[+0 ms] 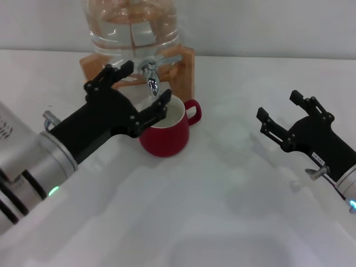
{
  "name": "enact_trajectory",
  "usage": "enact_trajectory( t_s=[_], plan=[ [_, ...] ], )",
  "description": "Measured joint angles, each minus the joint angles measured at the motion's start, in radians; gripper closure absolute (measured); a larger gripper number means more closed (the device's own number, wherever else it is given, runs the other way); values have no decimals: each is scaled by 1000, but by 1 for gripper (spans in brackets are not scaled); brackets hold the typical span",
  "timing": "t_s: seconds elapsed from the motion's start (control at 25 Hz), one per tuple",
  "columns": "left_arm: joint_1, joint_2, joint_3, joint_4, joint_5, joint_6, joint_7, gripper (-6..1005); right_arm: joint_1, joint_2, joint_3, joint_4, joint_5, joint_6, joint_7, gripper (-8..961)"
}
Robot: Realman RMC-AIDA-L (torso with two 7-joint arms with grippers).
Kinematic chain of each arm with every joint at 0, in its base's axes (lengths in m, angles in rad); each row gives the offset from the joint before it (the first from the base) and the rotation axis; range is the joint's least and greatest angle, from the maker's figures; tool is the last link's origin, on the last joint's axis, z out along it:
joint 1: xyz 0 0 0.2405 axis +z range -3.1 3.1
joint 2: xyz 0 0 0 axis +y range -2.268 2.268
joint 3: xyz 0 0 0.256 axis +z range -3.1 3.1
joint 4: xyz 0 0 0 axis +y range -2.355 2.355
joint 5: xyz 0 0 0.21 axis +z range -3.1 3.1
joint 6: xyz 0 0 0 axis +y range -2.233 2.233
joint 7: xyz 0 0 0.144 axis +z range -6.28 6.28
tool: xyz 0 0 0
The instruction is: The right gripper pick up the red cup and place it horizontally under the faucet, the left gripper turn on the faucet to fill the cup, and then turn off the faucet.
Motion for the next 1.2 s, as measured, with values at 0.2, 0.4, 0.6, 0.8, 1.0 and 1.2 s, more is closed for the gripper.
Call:
enact_trajectory(
  t_s=[0.2,0.4,0.6,0.8,1.0,1.2],
  plan=[
    [34,-1,58,-59,-244,1,221,130,0,0,-11,-12,0,-18,-2,94],
    [64,-1,69,-100,-415,-7,339,130,2,0,-8,-22,0,-20,-2,94],
    [81,-1,40,-168,-511,-72,385,130,8,1,-5,-25,3,-21,-2,94],
    [83,1,-17,-236,-539,-139,388,130,10,2,-2,-25,7,-21,-2,94],
    [68,2,-86,-332,-568,-240,384,131,15,2,2,-25,11,-21,-2,94],
    [38,3,-147,-422,-579,-313,381,132,22,3,22,-25,14,-20,-2,94]
  ],
)
